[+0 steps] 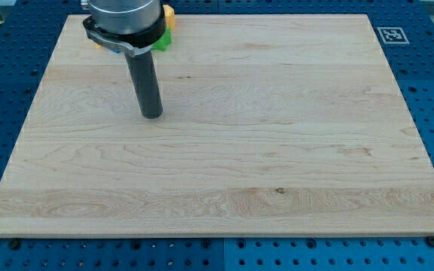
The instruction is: Place yellow hexagon to the top right of the board
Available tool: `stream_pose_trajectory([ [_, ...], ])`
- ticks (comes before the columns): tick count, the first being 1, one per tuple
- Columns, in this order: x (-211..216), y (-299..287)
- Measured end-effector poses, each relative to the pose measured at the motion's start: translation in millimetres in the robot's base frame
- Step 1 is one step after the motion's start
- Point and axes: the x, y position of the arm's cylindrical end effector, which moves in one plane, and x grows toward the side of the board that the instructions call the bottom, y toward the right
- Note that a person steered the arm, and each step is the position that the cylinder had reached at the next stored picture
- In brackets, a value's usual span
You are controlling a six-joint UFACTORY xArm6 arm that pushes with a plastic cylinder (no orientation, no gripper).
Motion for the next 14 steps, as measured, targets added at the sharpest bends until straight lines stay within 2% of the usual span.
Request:
stream_pose_trajectory([
  [2, 18.7, 0.0],
  [3, 28.2, -34.3],
  [4, 28.2, -96.1],
  [6, 28.2, -96.6],
  [9, 50.7, -101.5],
  [10, 33.1, -173.2],
  [11, -18.8, -198.0],
  [13, -206.1, -179.3],
  [14, -245.1, -178.8],
])
